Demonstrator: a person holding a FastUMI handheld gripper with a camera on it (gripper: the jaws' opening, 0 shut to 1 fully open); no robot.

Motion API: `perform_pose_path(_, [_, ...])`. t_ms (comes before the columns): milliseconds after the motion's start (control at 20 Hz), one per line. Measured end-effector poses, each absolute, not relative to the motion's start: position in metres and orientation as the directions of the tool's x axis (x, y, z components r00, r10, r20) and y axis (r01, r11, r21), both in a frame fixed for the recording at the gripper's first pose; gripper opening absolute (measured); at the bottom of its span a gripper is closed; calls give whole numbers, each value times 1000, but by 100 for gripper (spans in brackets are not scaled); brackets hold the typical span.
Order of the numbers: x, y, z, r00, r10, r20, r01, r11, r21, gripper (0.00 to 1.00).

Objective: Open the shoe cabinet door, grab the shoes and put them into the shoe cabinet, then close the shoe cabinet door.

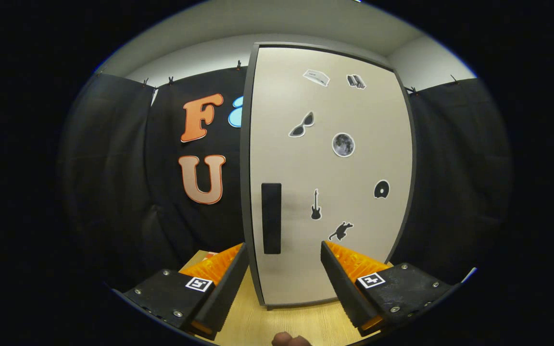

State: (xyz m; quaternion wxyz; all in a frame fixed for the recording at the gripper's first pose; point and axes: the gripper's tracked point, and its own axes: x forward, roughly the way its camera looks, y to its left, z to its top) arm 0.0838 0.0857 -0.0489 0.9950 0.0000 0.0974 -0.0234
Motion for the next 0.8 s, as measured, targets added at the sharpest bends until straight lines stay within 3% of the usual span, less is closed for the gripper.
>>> perform_pose_path(800, [-58,-83,-25,985,-134,-105,140,989,55,94])
